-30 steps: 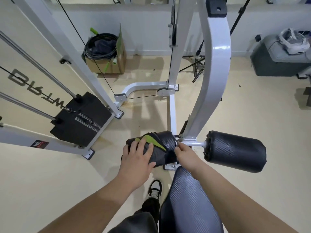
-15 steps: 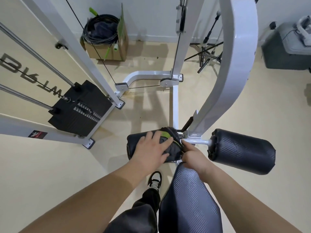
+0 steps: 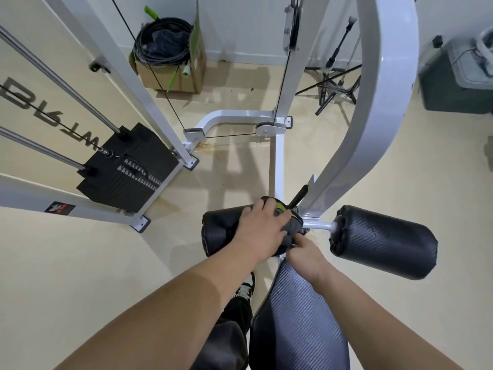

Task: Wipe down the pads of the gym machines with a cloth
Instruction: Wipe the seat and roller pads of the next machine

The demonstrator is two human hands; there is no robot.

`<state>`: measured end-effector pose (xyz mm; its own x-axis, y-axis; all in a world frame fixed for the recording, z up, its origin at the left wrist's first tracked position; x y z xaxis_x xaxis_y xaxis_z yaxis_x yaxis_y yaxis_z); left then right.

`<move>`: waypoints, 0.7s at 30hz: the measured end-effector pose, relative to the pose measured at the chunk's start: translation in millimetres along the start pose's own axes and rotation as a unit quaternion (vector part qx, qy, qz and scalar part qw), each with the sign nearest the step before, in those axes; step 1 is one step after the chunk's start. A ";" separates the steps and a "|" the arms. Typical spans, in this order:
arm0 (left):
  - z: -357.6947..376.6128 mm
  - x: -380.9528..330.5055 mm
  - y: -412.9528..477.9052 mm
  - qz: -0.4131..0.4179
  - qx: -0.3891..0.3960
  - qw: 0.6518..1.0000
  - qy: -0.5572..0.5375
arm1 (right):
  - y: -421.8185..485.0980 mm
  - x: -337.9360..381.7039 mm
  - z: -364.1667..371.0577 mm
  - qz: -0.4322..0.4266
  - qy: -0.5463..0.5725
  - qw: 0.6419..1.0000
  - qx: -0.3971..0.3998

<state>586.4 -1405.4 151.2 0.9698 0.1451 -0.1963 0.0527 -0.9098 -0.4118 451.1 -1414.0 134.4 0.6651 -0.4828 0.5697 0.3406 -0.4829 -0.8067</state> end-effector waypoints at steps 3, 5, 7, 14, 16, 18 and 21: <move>3.6 22.0 -22.5 -0.021 -0.002 1.000 -0.004 | -0.9 -12.5 0.4 0.025 -0.006 1.000 0.001; 3.2 63.5 -47.6 -0.101 -0.015 0.994 -0.034 | -2.7 -15.7 1.7 0.027 -0.016 0.999 0.009; 0.5 102.6 -68.7 -0.182 -0.025 0.982 -0.054 | -2.2 -14.6 1.3 0.031 -0.016 0.999 0.016; -3.9 43.9 -38.9 -0.139 -0.008 0.989 -0.044 | 16.1 24.5 -7.0 -0.049 -0.051 0.995 -0.071; 1.8 18.9 -36.6 -0.089 0.004 0.995 -0.044 | 21.6 30.1 -3.4 -0.063 -0.083 0.992 -0.072; 5.4 18.4 -42.3 -0.063 0.014 0.997 -0.030 | 23.5 27.1 -2.9 -0.049 -0.098 0.991 -0.078; 9.1 53.8 -68.0 -0.076 -0.001 0.997 -0.011 | 19.3 18.3 -2.5 -0.030 -0.118 0.990 -0.075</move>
<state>632.8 -1332.2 160.6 0.9450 0.2899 -0.1517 0.1993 -0.8776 -0.4360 468.2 -1433.9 129.7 0.7888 -0.2745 0.5499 0.2940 -0.6172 -0.7298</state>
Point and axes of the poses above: each hand's wrist, its own y-axis towards the middle knuckle, its own z-axis out of the palm, x = y × z, the point moved 4 cm from there along y, towards the middle knuckle, and after that the axes turned 4 degrees about x, right-handed, at the moved point
